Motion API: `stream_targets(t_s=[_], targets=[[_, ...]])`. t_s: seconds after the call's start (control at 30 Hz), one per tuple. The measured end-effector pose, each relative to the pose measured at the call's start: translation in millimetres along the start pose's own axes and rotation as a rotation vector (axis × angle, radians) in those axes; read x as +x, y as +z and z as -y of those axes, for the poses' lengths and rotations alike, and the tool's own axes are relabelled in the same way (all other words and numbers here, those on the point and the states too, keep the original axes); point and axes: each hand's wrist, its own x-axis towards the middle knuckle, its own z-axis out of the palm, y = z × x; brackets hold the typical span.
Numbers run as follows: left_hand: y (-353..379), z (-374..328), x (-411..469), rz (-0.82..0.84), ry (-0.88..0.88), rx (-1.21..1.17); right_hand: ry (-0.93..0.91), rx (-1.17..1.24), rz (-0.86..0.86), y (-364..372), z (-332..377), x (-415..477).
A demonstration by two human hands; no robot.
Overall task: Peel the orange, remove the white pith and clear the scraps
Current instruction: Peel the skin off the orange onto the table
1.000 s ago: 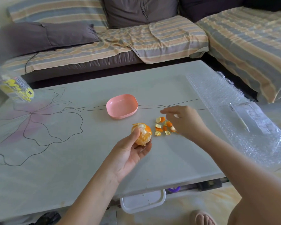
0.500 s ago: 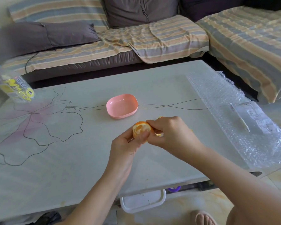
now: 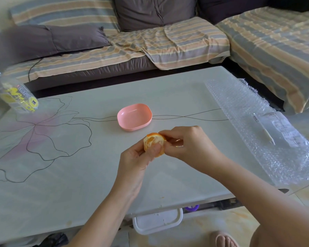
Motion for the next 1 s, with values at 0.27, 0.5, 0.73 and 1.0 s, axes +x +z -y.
stream_targets(t_s=[0.27,0.5,0.73,1.0], targets=[[2.0,-2.9,-0.4,-0.011,0.007,-0.060,-0.072,-0.091,-0.088,-3.0,0.7,-2.3],[-1.1,-6.3,-0.5,0.042,0.028,0.029,-0.207,-0.265,-0.030,-5.8,2.9,-3.3],[1.2,-9.9,-2.3,0.048,0.048,0.064,-0.169,-0.190,-0.076,-7.6,2.4,-2.6],[1.7,-10.4,-4.0,0.056,0.056,0.053,-0.115,0.025,-0.152,-10.5,4.0,-0.8]])
